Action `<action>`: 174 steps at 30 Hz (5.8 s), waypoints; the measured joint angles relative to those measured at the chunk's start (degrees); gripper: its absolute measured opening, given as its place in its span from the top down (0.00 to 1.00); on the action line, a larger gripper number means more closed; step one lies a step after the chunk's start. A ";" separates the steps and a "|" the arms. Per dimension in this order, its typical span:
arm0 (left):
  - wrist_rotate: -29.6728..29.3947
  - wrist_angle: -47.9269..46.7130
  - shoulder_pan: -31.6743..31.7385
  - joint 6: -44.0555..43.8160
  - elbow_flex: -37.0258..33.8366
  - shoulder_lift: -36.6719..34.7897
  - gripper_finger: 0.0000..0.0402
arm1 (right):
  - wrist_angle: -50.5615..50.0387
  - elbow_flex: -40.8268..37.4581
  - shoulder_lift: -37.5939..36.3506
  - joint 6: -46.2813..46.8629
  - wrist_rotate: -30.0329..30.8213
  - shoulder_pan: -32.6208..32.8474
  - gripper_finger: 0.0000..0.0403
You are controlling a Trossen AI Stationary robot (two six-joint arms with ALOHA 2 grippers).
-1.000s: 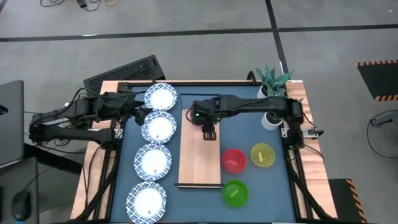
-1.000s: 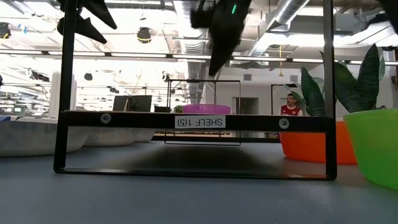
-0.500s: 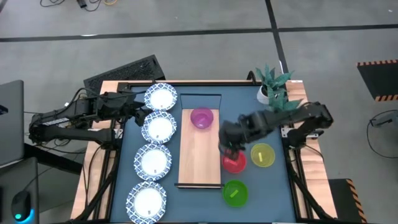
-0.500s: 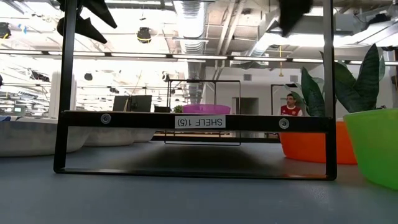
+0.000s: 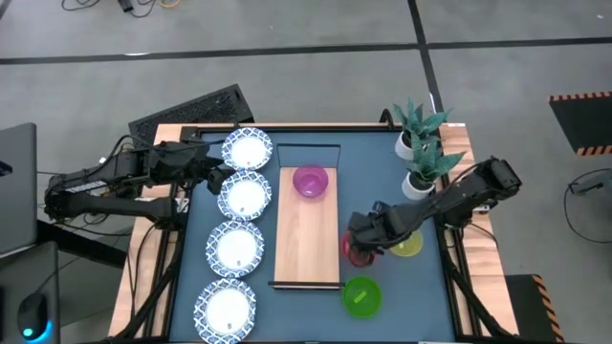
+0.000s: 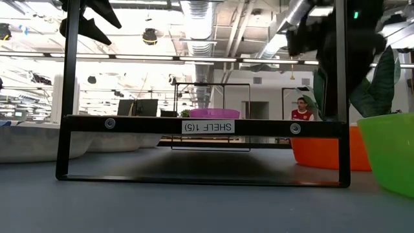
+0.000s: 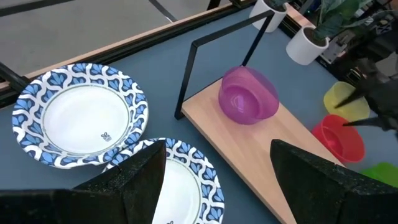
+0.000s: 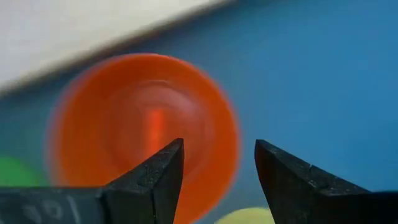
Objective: Place and stack bowls onto a shelf
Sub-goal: Stack the orange bowl on top of the purple bowl on the shelf, then stack the yellow bowl on top of the orange bowl on the shelf
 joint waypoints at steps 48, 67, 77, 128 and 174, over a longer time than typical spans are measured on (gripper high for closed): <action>-0.39 -0.53 0.00 -1.18 -0.01 0.00 0.32 | -9.54 23.17 -6.01 -2.88 -7.92 -32.23 0.94; -0.23 -2.14 0.02 -1.40 -0.02 0.01 0.32 | -10.55 38.36 15.84 -9.11 -15.91 -36.42 0.94; -0.42 -2.18 0.02 -1.02 -0.02 -0.01 0.32 | -8.64 38.38 18.50 -9.67 -16.79 -38.61 0.94; -0.56 -2.62 0.01 -1.02 -0.02 0.01 0.32 | -5.31 38.36 21.16 -12.09 -14.00 -38.67 0.81; 2.01 -2.45 0.00 -2.77 -0.02 -0.01 0.32 | -22.09 -13.75 -13.81 89.50 -19.87 12.92 0.46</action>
